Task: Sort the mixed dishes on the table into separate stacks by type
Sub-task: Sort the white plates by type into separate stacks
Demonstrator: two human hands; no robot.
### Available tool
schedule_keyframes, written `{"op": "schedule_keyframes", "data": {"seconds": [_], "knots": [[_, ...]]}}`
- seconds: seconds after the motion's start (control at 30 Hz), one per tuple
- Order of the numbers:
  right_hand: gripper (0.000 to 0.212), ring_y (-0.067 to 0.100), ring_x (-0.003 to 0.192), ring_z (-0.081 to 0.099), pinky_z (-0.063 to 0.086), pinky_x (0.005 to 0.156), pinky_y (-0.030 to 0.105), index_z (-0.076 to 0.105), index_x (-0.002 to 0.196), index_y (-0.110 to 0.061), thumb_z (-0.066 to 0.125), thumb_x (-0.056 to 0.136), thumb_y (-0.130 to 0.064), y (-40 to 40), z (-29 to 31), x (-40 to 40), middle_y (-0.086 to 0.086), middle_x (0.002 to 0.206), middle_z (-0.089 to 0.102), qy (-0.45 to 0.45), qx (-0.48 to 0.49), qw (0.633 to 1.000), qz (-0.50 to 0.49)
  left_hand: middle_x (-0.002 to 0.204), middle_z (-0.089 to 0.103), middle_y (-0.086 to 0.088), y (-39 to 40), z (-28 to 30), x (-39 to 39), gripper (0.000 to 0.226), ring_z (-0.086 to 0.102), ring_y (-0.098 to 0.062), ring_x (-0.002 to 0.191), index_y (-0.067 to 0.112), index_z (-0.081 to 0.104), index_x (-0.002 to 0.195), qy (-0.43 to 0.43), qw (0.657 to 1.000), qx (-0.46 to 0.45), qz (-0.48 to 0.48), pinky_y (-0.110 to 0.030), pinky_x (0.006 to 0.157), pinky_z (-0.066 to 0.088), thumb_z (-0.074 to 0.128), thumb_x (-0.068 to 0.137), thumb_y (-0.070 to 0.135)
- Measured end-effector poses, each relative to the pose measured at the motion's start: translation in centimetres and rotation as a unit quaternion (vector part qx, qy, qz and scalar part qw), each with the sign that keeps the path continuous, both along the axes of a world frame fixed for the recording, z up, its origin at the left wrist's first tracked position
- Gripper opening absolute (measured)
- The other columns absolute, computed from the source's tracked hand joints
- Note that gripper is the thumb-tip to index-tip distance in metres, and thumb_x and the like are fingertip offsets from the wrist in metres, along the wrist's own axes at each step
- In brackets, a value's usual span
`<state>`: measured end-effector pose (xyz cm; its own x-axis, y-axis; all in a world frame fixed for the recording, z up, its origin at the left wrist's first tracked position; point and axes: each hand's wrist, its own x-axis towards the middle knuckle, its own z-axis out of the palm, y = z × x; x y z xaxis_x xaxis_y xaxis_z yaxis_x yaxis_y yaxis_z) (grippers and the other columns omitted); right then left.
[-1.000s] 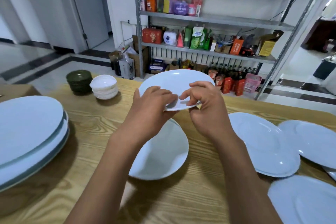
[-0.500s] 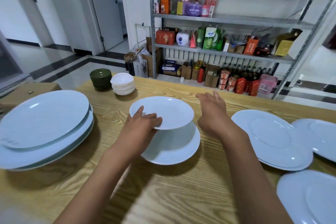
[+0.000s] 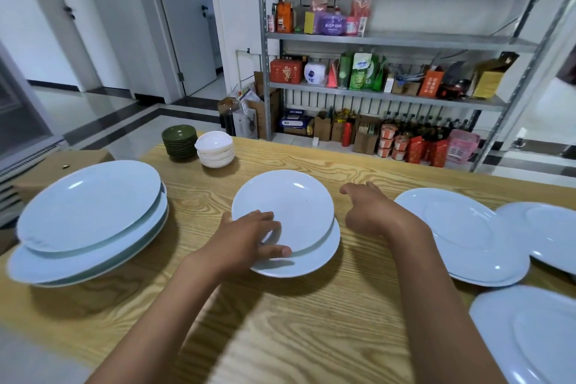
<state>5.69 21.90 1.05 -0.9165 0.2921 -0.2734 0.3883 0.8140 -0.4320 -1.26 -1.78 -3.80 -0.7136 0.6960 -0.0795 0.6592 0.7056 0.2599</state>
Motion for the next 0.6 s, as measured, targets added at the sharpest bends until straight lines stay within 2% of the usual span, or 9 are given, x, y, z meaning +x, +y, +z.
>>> {"op": "schedule_keyframes", "data": {"seconds": [0.07,0.13,0.23,0.3,0.37,0.43,0.5,0.6], "knots": [[0.064,0.023,0.150,-0.003,0.021,0.118,0.044,0.029,0.151,-0.020,0.050,0.091,-0.008,0.1,0.1,0.3,0.004,0.161,0.016,0.001,-0.013,1.000,-0.009,0.134,0.048,0.011,0.3,0.2,0.3,0.063,0.036,-0.009,0.130,0.031,0.058,0.115,0.006,1.000,-0.003,0.010,-0.040,0.098,0.019,0.036,0.080,0.078],[0.065,0.026,0.148,0.015,0.032,0.112,0.042,0.032,0.149,-0.022,0.050,0.090,-0.004,0.2,0.1,0.5,0.006,0.159,0.021,0.026,-0.028,0.999,-0.034,0.138,0.046,0.012,0.9,0.3,0.5,0.060,0.032,-0.010,0.135,0.033,0.057,0.120,0.017,1.000,0.005,0.021,-0.048,0.107,0.015,0.035,0.084,0.075],[0.062,0.025,0.127,0.045,0.047,0.090,0.033,0.040,0.144,-0.024,0.053,0.088,-0.003,0.4,-0.1,1.5,0.006,0.151,0.035,0.117,-0.066,0.987,-0.084,0.152,0.034,0.011,2.7,0.9,1.2,0.057,0.018,-0.010,0.144,0.032,0.048,0.136,0.037,0.998,0.041,0.021,-0.052,0.116,0.004,0.038,0.090,0.065],[0.054,0.017,0.109,0.052,0.044,0.077,0.026,0.045,0.139,-0.025,0.056,0.088,-0.008,0.4,-0.5,2.8,-0.001,0.145,0.043,0.195,-0.098,0.969,-0.119,0.153,0.032,0.011,4.5,1.5,2.2,0.053,0.016,-0.010,0.145,0.031,0.046,0.138,0.067,0.995,0.068,-0.013,-0.049,0.117,0.004,0.038,0.094,0.059],[0.047,0.011,0.102,0.053,0.041,0.080,0.026,0.051,0.133,-0.024,0.059,0.088,-0.013,0.9,-0.9,4.6,-0.006,0.139,0.050,0.256,-0.118,0.946,-0.161,0.151,0.035,0.011,6.4,2.0,3.3,0.049,0.019,-0.010,0.144,0.031,0.047,0.137,0.096,0.988,0.108,-0.055,-0.045,0.118,0.008,0.039,0.096,0.054],[0.041,0.008,0.107,0.052,0.036,0.086,0.023,0.055,0.129,-0.022,0.059,0.089,-0.015,1.9,-1.5,6.2,-0.007,0.133,0.055,0.292,-0.123,0.924,-0.216,0.149,0.039,0.010,8.1,2.3,4.4,0.044,0.022,-0.010,0.142,0.029,0.050,0.136,0.108,0.977,0.157,-0.093,-0.039,0.118,0.012,0.043,0.097,0.048],[0.036,0.012,0.118,0.052,0.034,0.091,0.021,0.059,0.125,-0.019,0.060,0.089,-0.014,3.7,-1.7,8.1,-0.005,0.129,0.059,0.326,-0.118,0.892,-0.289,0.147,0.041,0.010,10.1,2.1,5.7,0.042,0.027,-0.010,0.140,0.028,0.051,0.136,0.101,0.964,0.213,-0.121,-0.031,0.114,0.019,0.048,0.096,0.042],[0.033,0.017,0.117,0.055,0.035,0.089,0.022,0.062,0.122,-0.015,0.062,0.089,-0.017,6.4,-1.8,10.7,0.000,0.126,0.062,0.338,-0.084,0.855,-0.385,0.144,0.043,0.013,13.2,0.9,7.8,0.038,0.036,-0.005,0.133,0.028,0.053,0.133,0.059,0.942,0.302,-0.138,-0.026,0.104,0.034,0.053,0.095,0.033]]}}
